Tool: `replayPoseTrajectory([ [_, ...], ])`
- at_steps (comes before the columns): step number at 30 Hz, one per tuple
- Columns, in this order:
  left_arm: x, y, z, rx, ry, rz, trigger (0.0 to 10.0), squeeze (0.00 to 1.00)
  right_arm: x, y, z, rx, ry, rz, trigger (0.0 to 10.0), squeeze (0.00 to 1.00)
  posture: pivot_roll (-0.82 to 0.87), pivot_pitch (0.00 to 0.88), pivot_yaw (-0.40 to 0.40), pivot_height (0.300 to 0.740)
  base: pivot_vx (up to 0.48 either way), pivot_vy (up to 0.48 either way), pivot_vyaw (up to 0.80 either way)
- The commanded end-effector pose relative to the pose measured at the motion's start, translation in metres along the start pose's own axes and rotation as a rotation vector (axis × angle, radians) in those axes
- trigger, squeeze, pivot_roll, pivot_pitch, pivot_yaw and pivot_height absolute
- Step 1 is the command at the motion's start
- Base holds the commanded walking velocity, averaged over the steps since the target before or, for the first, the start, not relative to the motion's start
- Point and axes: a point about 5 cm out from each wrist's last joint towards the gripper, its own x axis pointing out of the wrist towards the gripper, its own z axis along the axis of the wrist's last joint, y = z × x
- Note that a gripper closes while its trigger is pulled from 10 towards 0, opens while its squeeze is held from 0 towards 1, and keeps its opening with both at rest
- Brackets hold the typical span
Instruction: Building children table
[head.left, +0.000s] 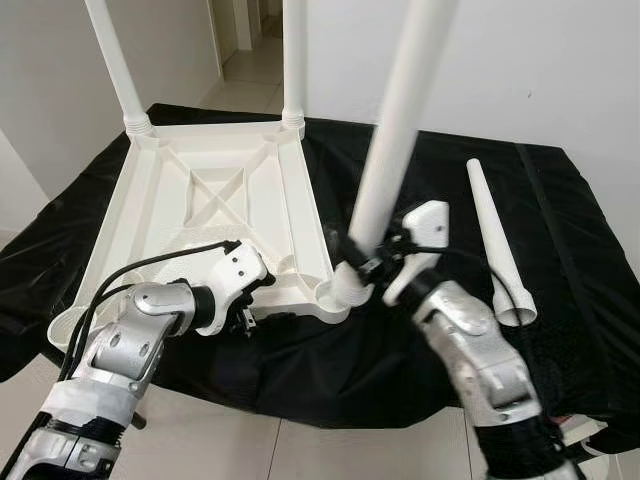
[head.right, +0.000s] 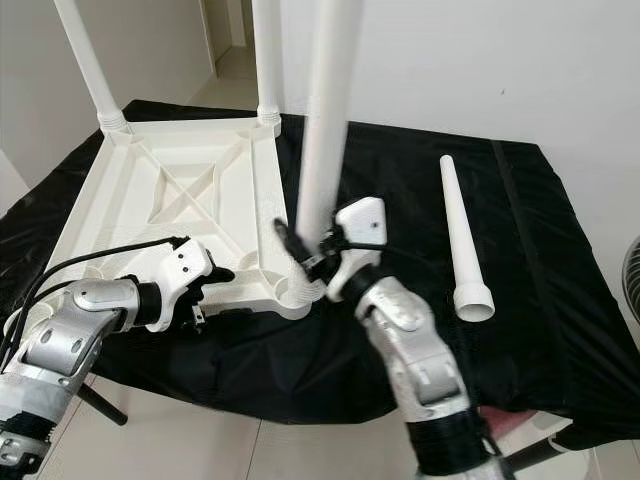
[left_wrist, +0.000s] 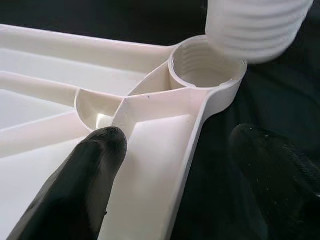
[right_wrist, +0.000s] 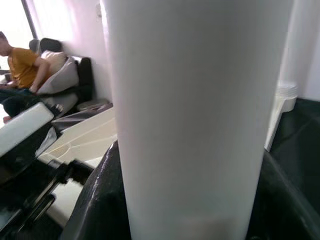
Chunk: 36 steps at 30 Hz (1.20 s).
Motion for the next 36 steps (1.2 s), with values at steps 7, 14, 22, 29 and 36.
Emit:
replayPoseTrajectory([
  [7, -0.009, 0.006, 0.005, 0.010, -0.008, 0.057, 10.0, 0.00, 0.012, -0.002, -0.012, -0.024, 0.014, 0.006, 10.0, 0.00, -0.05, 0.077, 0.036, 0.740, 0.000, 0.000, 0.00],
  [14, -0.015, 0.012, 0.005, 0.008, -0.010, 0.093, 10.0, 0.00, 0.016, -0.006, -0.026, -0.030, 0.033, -0.030, 10.0, 0.00, -0.04, 0.087, 0.042, 0.740, 0.000, 0.000, 0.00],
  [22, -0.016, 0.014, 0.006, 0.007, -0.011, 0.101, 10.0, 0.00, 0.011, -0.002, -0.040, 0.004, 0.060, -0.008, 10.0, 0.00, -0.03, 0.098, 0.061, 0.740, 0.000, 0.000, 0.00],
  [29, -0.018, 0.012, 0.006, -0.003, -0.008, 0.092, 10.0, 0.00, 0.020, 0.002, -0.053, 0.004, 0.080, 0.017, 10.0, 0.00, -0.02, 0.106, 0.075, 0.740, 0.000, 0.000, 0.00],
  [36, -0.021, 0.013, 0.006, -0.005, -0.007, 0.096, 10.0, 0.00, 0.018, 0.005, -0.068, -0.004, 0.132, 0.075, 10.0, 0.00, -0.01, 0.104, 0.080, 0.740, 0.000, 0.000, 0.00],
])
